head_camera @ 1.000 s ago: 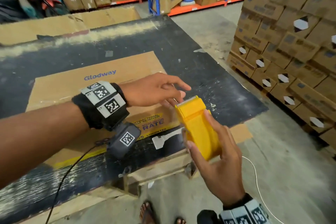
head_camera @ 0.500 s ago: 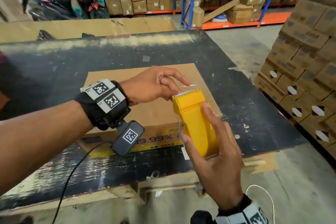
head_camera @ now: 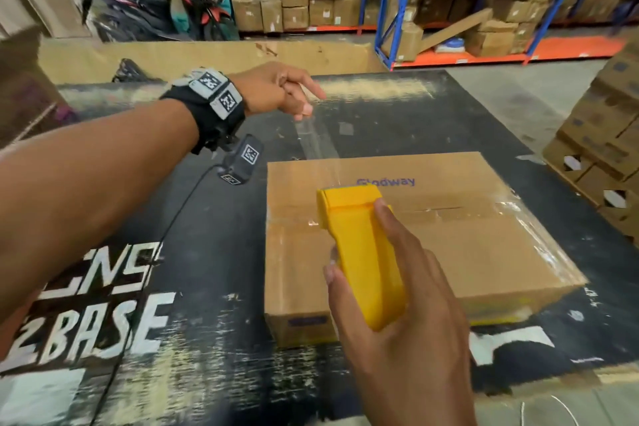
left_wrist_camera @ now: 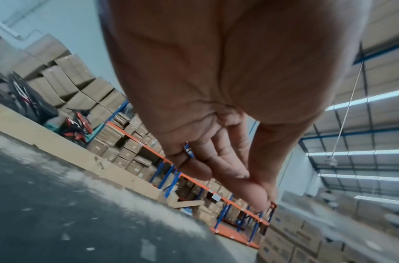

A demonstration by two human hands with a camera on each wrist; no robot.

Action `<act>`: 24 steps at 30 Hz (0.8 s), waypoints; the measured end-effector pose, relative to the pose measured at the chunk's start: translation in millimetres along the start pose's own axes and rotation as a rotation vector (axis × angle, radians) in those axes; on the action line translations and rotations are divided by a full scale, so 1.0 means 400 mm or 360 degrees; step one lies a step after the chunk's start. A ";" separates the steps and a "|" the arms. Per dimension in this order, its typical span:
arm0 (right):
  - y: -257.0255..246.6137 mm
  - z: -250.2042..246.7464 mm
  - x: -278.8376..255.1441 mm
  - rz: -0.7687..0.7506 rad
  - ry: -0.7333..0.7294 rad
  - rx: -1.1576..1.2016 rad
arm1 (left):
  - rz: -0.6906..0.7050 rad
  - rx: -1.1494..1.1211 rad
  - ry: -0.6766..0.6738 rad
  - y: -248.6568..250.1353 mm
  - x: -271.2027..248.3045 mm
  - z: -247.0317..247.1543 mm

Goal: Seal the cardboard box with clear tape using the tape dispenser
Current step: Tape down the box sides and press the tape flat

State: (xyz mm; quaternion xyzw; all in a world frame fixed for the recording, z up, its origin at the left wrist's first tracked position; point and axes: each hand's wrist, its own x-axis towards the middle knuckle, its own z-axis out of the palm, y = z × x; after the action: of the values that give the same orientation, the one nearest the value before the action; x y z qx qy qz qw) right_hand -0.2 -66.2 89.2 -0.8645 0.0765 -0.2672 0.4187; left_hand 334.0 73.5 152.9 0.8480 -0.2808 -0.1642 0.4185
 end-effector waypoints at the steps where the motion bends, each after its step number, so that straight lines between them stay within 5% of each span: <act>1: -0.012 0.032 0.012 0.0036 -0.0034 0.0012 | -0.0015 -0.0007 0.0010 -0.035 0.009 -0.007; 10: -0.055 0.223 0.079 0.0213 -0.0202 -0.0096 | -0.0063 0.0006 -0.0116 -0.316 0.071 -0.016; 21: -0.076 0.287 0.078 0.0497 -0.0405 -0.0295 | -0.0278 0.0067 -0.0420 -0.447 0.106 0.035; 24: -0.084 0.286 0.081 0.0542 -0.0443 -0.0303 | -0.0152 0.0208 -0.0199 -0.454 0.087 0.028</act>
State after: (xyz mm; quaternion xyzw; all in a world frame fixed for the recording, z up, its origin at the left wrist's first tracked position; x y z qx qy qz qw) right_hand 84.2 22.1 69.8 -0.9033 0.1875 -0.0625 0.3808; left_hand 417.2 134.6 -1.0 0.8740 -0.2757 -0.2178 0.3357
